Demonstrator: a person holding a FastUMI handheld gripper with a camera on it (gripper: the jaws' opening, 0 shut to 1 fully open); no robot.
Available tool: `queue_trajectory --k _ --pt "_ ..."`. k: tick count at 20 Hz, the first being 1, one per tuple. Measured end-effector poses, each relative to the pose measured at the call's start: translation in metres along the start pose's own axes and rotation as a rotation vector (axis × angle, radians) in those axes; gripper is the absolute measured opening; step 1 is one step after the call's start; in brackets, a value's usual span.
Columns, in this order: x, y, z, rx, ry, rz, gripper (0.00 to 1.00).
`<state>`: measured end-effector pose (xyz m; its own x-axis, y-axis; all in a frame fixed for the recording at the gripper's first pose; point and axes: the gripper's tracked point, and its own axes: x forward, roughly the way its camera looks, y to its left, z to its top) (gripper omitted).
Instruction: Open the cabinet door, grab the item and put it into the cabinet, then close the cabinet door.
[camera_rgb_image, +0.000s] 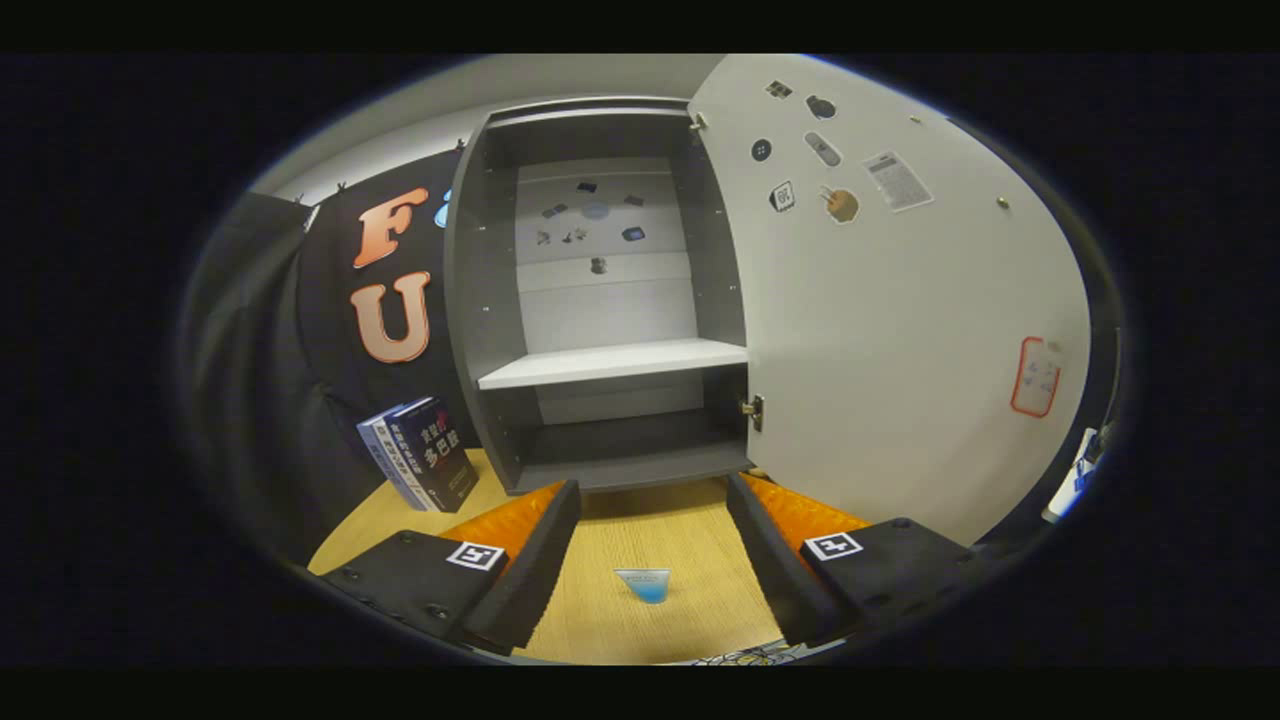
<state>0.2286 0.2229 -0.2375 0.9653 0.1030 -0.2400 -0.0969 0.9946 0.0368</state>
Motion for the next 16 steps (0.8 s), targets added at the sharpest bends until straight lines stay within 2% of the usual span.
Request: queue_trajectory --k 2,6,16 --pt "0.012 0.005 -0.024 -0.029 0.032 0.003 0.98" --pt "0.031 0.006 -0.067 -0.069 0.093 0.003 0.98" --pt "0.07 -0.008 -0.156 -0.033 0.256 -0.018 0.98"
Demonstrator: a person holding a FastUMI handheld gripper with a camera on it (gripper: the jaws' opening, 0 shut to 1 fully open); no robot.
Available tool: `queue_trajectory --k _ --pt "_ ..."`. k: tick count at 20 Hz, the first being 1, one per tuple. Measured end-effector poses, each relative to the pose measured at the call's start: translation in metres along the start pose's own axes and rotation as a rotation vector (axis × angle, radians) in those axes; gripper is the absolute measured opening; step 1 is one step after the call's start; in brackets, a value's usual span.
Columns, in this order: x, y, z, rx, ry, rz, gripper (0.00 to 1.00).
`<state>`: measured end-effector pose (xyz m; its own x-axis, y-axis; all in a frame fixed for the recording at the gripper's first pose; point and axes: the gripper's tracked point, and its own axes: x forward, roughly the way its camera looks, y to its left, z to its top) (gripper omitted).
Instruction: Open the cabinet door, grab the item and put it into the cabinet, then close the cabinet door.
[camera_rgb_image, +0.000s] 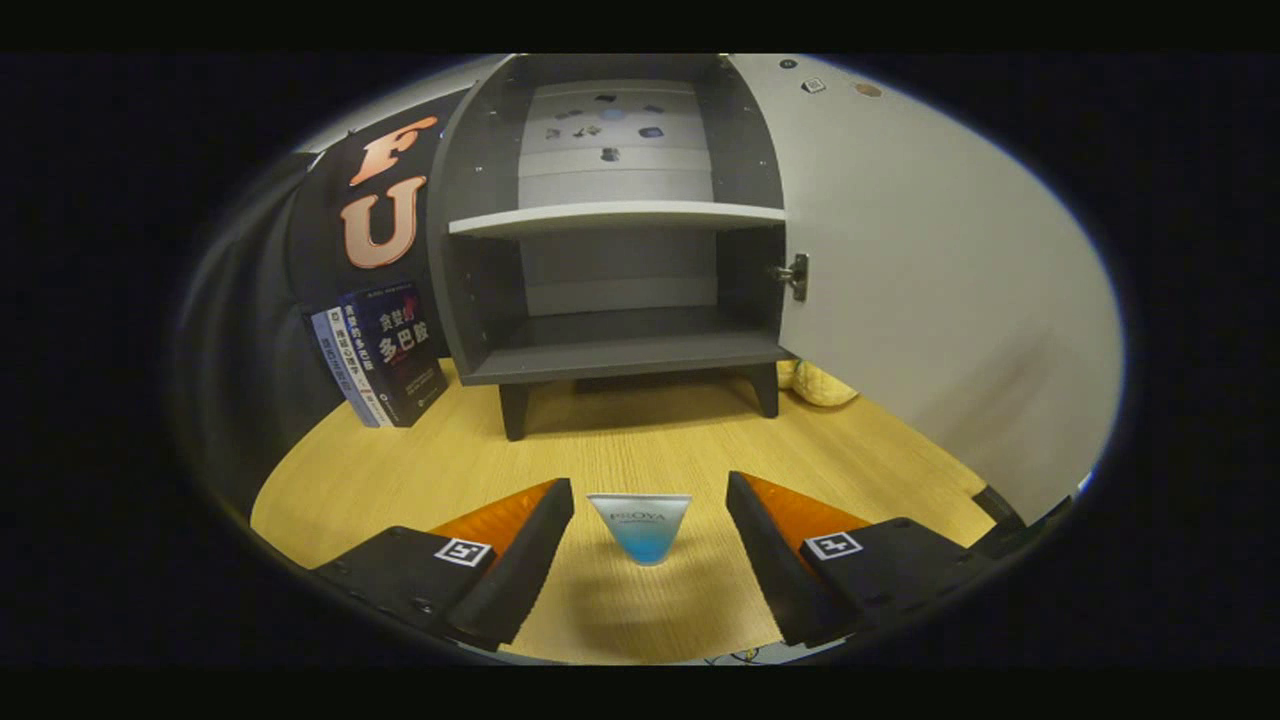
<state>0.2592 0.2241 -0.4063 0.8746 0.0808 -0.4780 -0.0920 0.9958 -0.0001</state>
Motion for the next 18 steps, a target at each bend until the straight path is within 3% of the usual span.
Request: queue_trajectory --k 3,9,12,18 --pt "0.014 0.004 -0.021 0.025 0.05 0.015 0.92" --pt "0.027 0.006 -0.036 -0.001 0.103 0.021 0.59" --pt "0.02 0.004 -0.026 -0.012 0.125 -0.002 0.55" --pt "-0.013 0.009 0.052 0.003 0.101 0.018 0.55"
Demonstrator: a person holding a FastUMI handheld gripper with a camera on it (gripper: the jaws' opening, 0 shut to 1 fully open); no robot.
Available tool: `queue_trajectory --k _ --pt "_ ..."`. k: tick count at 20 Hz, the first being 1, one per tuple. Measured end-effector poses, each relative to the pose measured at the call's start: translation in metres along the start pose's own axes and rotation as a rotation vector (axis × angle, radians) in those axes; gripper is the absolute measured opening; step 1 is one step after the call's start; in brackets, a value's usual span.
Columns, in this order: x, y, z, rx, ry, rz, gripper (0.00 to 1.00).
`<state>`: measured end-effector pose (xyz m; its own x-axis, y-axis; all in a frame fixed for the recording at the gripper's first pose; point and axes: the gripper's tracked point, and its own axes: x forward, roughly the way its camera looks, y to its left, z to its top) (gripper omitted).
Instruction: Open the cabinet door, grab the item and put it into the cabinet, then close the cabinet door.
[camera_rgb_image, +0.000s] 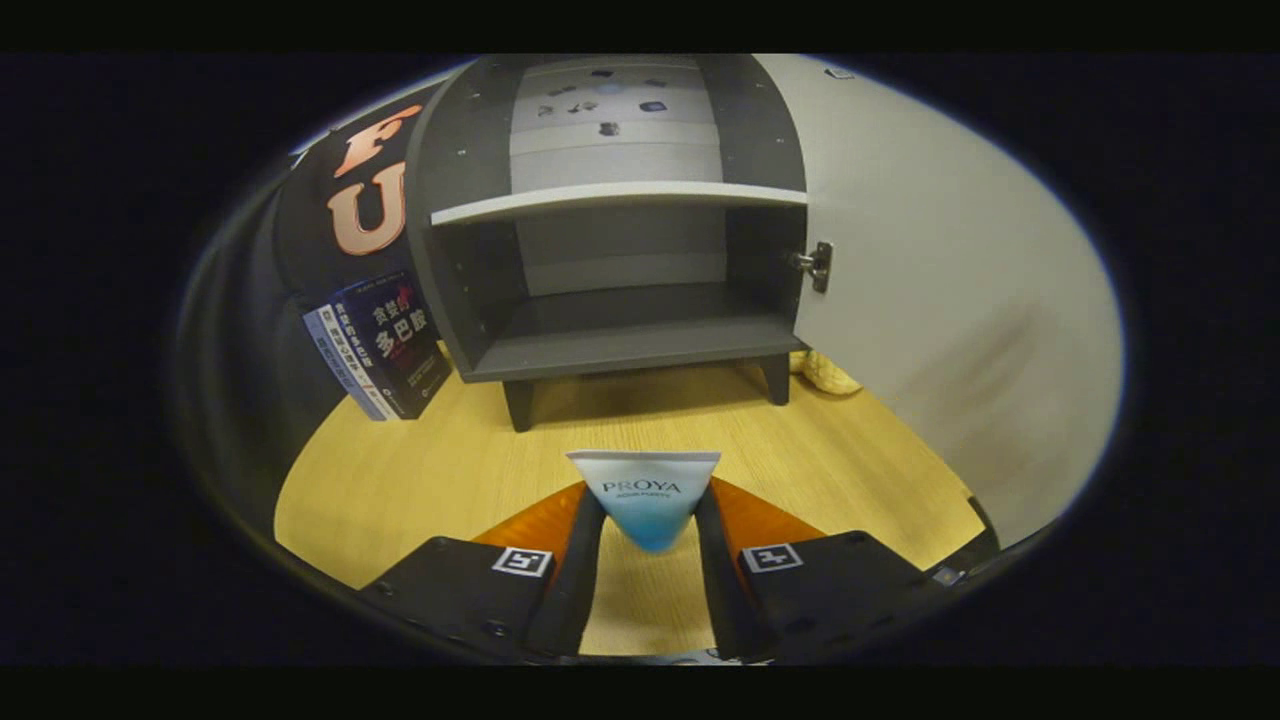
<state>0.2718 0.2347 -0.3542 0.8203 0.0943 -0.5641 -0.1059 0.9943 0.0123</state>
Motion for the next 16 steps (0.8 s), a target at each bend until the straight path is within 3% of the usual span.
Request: queue_trajectory --k 9,16 --pt "-0.057 0.019 0.133 -0.042 -0.054 0.058 0.55" --pt "-0.076 0.036 0.243 -0.064 -0.132 0.069 0.55"
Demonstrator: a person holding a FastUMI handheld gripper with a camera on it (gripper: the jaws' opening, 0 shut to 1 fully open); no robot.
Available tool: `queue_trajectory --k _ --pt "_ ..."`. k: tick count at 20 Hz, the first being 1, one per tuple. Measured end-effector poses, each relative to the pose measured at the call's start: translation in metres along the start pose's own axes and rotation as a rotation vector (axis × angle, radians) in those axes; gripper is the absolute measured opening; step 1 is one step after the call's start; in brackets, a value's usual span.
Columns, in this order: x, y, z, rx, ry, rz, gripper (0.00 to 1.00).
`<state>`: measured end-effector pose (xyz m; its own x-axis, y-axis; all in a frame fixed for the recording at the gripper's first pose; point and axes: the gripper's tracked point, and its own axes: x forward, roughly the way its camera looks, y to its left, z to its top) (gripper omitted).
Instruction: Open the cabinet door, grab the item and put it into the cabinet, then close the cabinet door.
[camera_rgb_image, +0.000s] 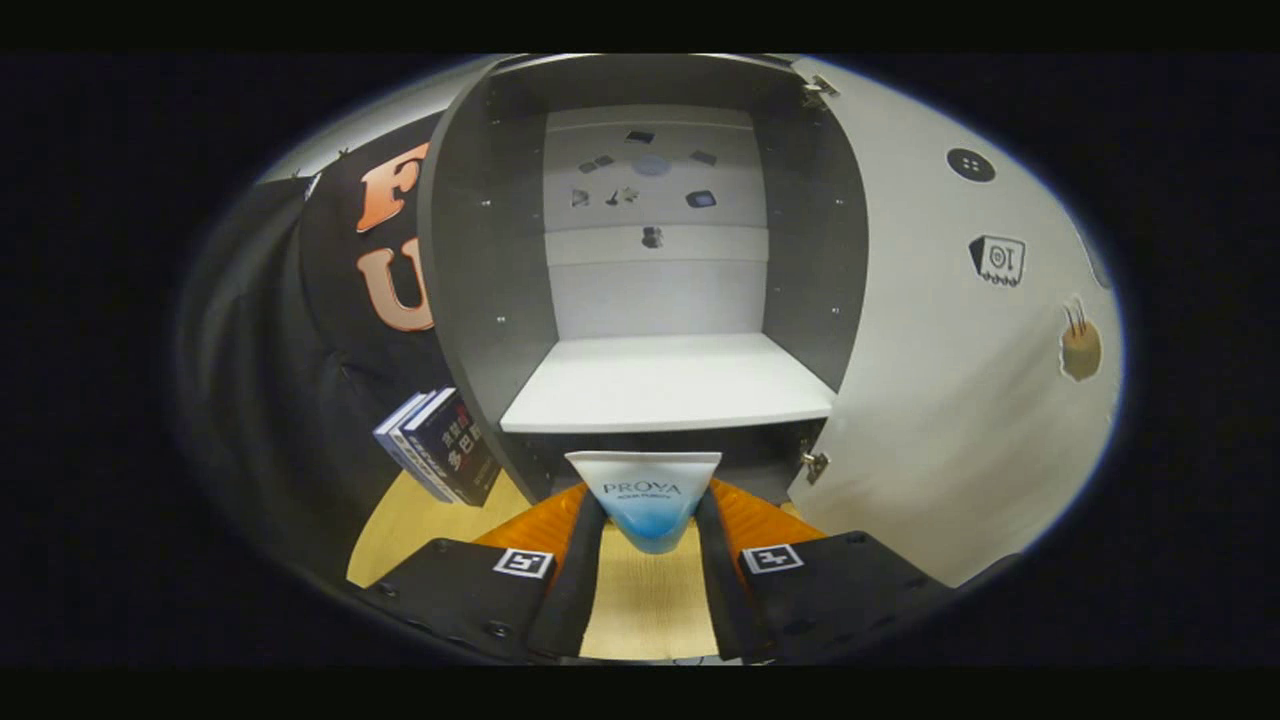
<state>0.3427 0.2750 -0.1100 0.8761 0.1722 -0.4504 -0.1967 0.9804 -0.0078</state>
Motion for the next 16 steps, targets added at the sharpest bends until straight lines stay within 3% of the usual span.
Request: queue_trajectory --k 8,16 --pt "0.042 0.002 0.096 -0.033 -0.033 0.029 0.55" --pt "0.142 -0.017 0.098 -0.019 0.09 0.023 0.55"
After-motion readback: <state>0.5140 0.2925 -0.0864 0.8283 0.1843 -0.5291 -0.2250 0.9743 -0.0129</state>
